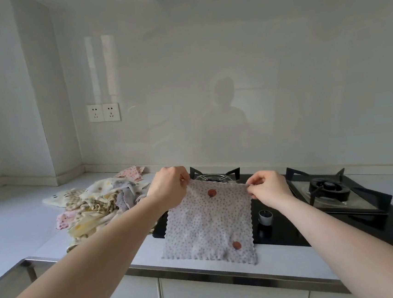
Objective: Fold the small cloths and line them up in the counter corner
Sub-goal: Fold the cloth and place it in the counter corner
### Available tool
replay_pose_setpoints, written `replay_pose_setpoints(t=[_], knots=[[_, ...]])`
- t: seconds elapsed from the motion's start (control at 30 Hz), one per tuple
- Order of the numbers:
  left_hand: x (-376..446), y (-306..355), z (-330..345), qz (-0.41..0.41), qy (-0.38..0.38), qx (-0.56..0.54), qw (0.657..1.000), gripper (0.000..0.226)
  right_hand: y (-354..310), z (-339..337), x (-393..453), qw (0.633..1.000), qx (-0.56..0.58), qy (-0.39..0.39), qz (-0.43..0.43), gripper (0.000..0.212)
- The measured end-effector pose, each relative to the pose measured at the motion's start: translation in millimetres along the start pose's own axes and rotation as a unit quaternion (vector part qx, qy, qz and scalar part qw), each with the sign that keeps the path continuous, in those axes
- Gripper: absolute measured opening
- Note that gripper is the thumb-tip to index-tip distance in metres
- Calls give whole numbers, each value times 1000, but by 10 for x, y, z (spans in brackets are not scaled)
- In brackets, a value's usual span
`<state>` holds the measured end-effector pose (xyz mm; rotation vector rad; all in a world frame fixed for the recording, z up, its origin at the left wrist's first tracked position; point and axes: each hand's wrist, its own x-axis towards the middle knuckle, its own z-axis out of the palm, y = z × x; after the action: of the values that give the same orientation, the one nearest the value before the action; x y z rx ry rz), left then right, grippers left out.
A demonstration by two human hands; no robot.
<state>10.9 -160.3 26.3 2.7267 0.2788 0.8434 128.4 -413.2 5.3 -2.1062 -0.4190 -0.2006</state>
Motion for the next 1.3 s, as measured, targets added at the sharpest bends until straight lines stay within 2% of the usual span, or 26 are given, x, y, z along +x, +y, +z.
replay_pose_setpoints(t=[0.1, 0.4, 0.5, 0.83, 0.93, 1.07, 1.2, 1.3], knots=[[-75, -61, 75, 12, -20, 1, 1000, 17, 58, 7, -85, 999, -37, -5, -25, 16], [-629, -221, 115, 46, -66, -8, 997, 12, 307, 28, -620, 985, -106, -95, -93, 19], [-798, -258, 135, 52, -86, -1, 995, 10, 381, 46, -776, 980, -118, -127, -101, 19], [-1100, -273, 205, 53, -148, 63, 986, 11, 465, 75, -1038, 970, -163, -151, -96, 18], [-1133, -289, 207, 68, -168, 97, 979, 15, 500, 101, -1069, 963, -172, -180, -100, 12], [-1051, -303, 170, 14, -171, 77, 982, 18, 480, 64, -1061, 960, -190, -186, -84, 13], [-879, -400, 211, -39, -115, 29, 992, 18, 392, 44, -929, 974, -178, -115, -83, 12], [-822, -463, 358, -78, -105, 4, 991, 25, 331, 100, -785, 972, -189, -119, -71, 36]])
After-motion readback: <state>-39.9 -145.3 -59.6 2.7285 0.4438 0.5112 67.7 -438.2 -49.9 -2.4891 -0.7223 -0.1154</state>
